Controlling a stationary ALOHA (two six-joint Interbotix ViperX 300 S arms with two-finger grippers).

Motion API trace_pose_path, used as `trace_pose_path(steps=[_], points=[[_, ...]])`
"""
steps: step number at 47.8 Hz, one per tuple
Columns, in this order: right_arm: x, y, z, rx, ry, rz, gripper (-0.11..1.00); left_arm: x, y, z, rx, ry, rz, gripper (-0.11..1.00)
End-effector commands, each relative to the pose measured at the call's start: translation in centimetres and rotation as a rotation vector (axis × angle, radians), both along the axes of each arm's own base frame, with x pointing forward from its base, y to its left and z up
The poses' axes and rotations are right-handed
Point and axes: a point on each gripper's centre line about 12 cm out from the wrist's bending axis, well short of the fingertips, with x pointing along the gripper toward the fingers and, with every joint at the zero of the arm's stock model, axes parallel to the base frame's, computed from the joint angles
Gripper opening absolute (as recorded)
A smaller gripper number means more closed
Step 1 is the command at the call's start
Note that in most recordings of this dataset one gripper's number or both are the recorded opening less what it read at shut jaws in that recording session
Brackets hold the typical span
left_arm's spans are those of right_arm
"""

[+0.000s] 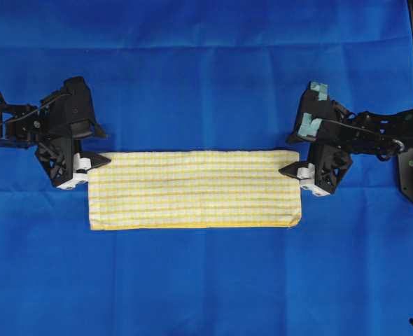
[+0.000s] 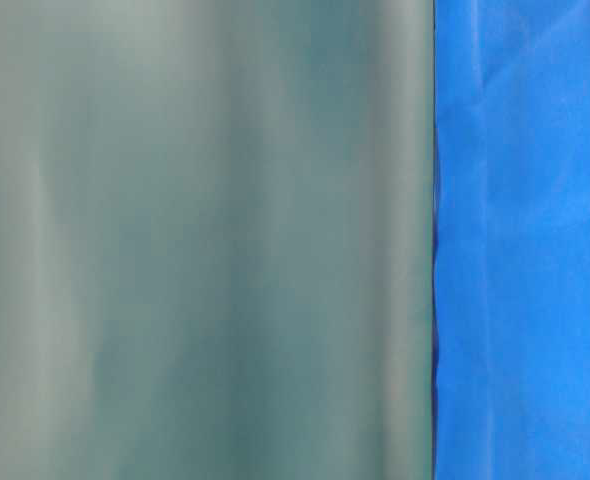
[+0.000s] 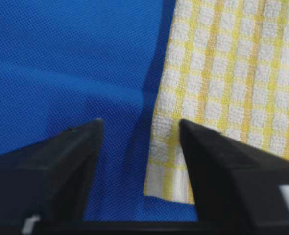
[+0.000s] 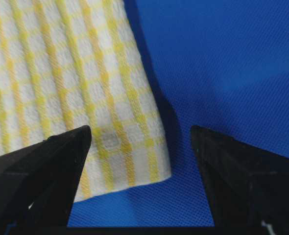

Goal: Fold the yellow towel.
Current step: 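Grasp the folded strip's short ends and lift it off the table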

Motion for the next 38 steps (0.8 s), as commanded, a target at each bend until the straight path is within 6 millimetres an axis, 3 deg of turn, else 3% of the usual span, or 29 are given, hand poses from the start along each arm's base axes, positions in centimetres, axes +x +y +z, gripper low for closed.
trace_pose_path(steps=[1, 8, 13, 22, 31, 38], points=[[0.5, -0.2, 0.3, -0.004, -0.018, -0.009, 0.78, 0.2, 0.1, 0.2, -0.004, -0.011, 0.009, 0.48], [0.3, -0.1, 0.1, -0.003, -0.008, -0.005, 0.73, -0.2, 0.0, -0.3, -0.006, 0.012, 0.006, 0.16], [0.3, 0.2, 0.1, -0.003, 0.004, 0.02, 0.55, -0.3, -0.3, -0.6, -0.008, 0.036, -0.005, 0.02], [0.3, 0.4, 0.1, 0.0, 0.009, 0.031, 0.06, -0.3, -0.5, -0.8, -0.009, 0.064, -0.014, 0.02], [0.5, 0.3, 0.6, 0.001, -0.018, 0.016, 0.04, 0.1, -0.4, -0.4, -0.007, 0.069, -0.017, 0.02], [0.6, 0.2, 1.9, 0.004, -0.067, 0.005, 0.04, 0.8, -0.4, 0.9, -0.008, 0.065, -0.02, 0.02]])
